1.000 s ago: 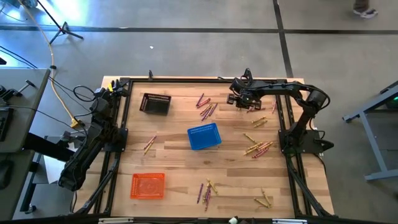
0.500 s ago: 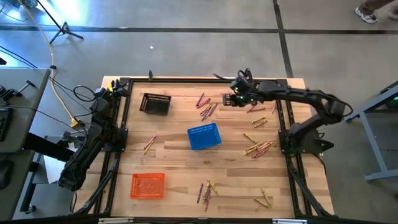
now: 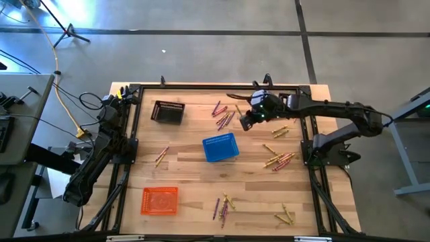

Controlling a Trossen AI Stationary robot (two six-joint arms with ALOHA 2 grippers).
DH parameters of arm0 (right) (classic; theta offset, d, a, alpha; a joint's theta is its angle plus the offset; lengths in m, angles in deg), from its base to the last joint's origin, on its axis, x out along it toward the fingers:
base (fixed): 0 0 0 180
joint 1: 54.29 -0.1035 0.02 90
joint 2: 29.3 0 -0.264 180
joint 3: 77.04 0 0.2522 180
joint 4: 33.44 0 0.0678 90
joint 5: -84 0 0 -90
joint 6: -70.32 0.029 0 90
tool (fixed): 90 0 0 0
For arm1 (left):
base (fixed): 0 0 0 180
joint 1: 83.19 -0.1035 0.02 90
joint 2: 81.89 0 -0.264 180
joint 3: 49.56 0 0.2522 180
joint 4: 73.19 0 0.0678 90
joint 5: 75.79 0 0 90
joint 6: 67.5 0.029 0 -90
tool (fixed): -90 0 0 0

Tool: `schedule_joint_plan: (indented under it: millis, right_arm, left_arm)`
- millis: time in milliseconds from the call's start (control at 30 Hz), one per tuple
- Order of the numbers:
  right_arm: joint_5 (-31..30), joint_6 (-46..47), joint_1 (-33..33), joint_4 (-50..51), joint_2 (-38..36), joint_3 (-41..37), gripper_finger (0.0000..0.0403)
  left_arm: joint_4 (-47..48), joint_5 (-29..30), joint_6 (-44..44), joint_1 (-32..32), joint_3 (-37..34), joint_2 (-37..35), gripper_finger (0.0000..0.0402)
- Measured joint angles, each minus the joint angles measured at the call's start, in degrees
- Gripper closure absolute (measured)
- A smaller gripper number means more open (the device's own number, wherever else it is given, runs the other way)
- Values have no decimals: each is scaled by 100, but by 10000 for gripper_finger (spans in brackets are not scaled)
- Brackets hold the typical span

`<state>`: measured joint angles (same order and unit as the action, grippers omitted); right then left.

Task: Sort crayons
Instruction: Put the yellow crayon into the blue basket

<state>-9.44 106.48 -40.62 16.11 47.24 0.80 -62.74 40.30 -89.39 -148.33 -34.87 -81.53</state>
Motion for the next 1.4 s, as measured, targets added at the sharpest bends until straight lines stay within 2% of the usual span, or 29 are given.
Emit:
schedule_joint_plan:
  millis: [300, 633, 1033, 1267, 1400]
  right_arm:
    - [241, -725, -91, -49, 16, 2, 391]
    - [349, -900, -903, -93, 626, 4, 391]
    - [363, 571, -1390, -1509, 1962, 4, 391]
    - [310, 1080, -1644, -1611, 2222, 4, 389]
    - [-5, 1184, -1751, -1700, 2226, 4, 358]
  left_arm:
    - [0, 0, 0, -2, 0, -2, 298]
    - [0, 0, 0, -2, 0, -2, 298]
    - [0, 0, 0, -2, 0, -2, 298]
    - [2, 0, 0, -2, 0, 0, 298]
    - [1, 0, 0, -2, 0, -1, 298]
